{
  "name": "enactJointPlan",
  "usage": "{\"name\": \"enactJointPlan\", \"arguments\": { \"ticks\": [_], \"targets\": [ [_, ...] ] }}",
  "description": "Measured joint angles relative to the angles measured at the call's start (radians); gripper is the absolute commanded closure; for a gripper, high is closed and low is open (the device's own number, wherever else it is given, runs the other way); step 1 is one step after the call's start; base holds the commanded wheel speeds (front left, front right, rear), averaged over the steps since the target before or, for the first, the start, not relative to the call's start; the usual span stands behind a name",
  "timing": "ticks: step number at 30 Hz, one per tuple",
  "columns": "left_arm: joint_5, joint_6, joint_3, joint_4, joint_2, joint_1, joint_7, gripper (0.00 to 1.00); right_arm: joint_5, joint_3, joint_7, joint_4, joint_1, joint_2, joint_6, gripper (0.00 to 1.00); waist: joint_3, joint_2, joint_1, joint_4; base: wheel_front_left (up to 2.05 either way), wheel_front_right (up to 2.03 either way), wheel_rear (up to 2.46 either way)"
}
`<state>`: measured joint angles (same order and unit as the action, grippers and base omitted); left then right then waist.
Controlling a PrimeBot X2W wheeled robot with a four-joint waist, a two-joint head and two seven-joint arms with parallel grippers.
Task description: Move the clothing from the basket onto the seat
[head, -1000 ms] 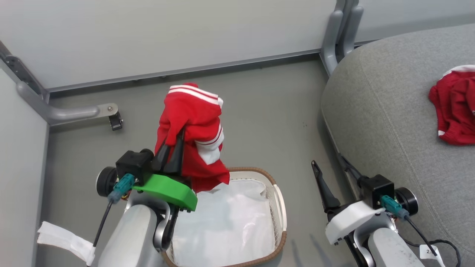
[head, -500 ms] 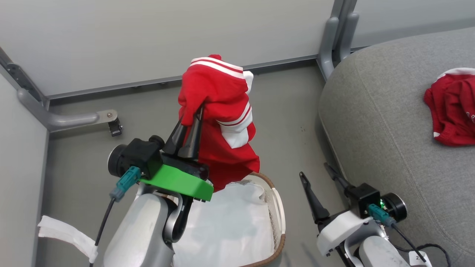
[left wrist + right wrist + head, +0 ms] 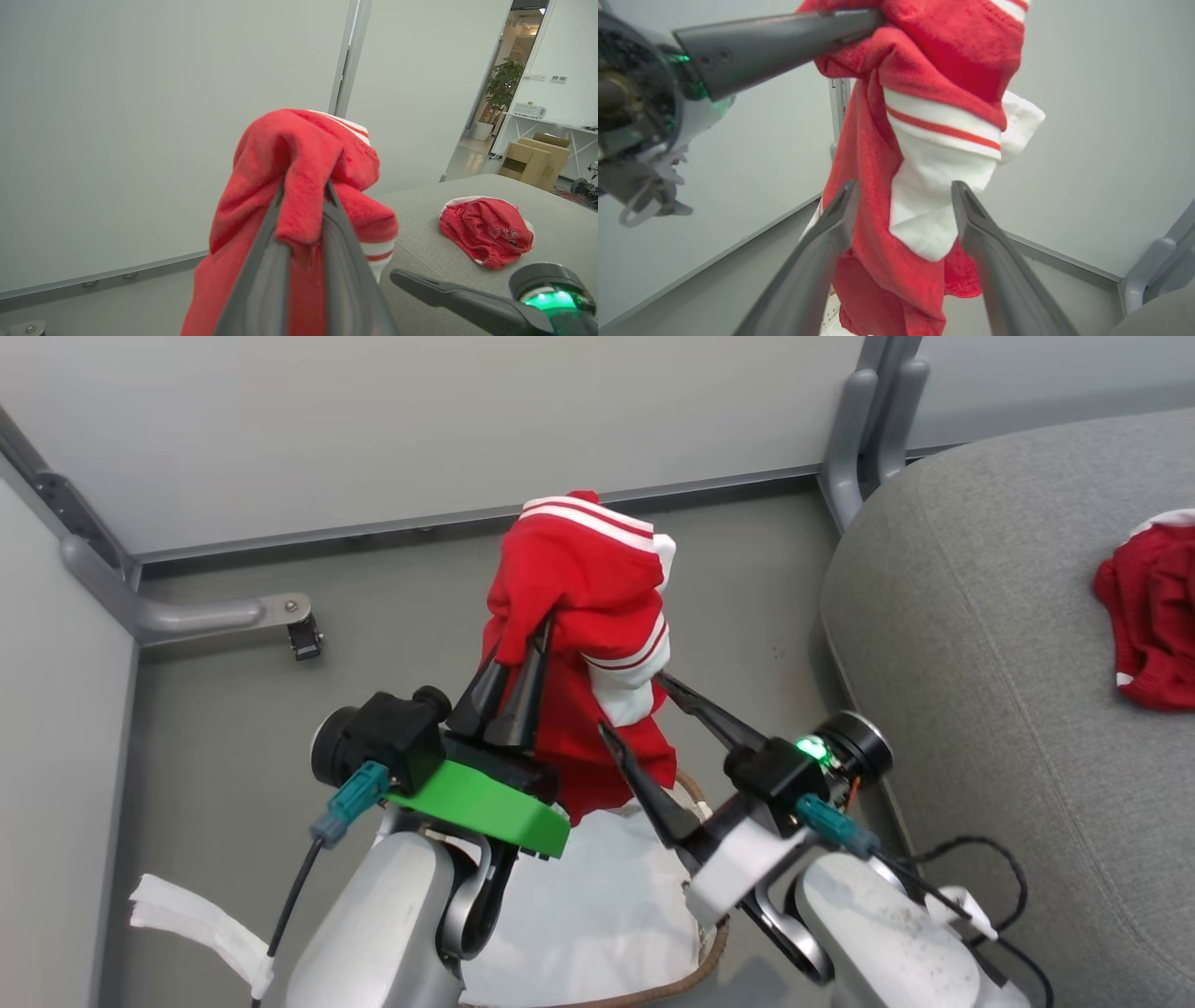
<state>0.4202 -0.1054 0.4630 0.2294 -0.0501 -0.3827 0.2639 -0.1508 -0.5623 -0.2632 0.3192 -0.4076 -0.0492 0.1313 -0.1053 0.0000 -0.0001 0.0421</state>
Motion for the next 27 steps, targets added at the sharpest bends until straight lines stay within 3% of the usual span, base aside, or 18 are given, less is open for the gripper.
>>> {"name": "enactJointPlan", "arguments": {
  "ticks": [27],
  "targets": [
    [0.126, 0.036, 0.227, -0.009, 0.000, -0.047, 0.000, 1.00, -0.019, -0.013, 0.000, 0.151, -0.103, 0.000, 0.000, 0.00, 0.005, 0.0000, 0.0000, -0.096, 0.00, 0.00, 0.00]
  ]
}}
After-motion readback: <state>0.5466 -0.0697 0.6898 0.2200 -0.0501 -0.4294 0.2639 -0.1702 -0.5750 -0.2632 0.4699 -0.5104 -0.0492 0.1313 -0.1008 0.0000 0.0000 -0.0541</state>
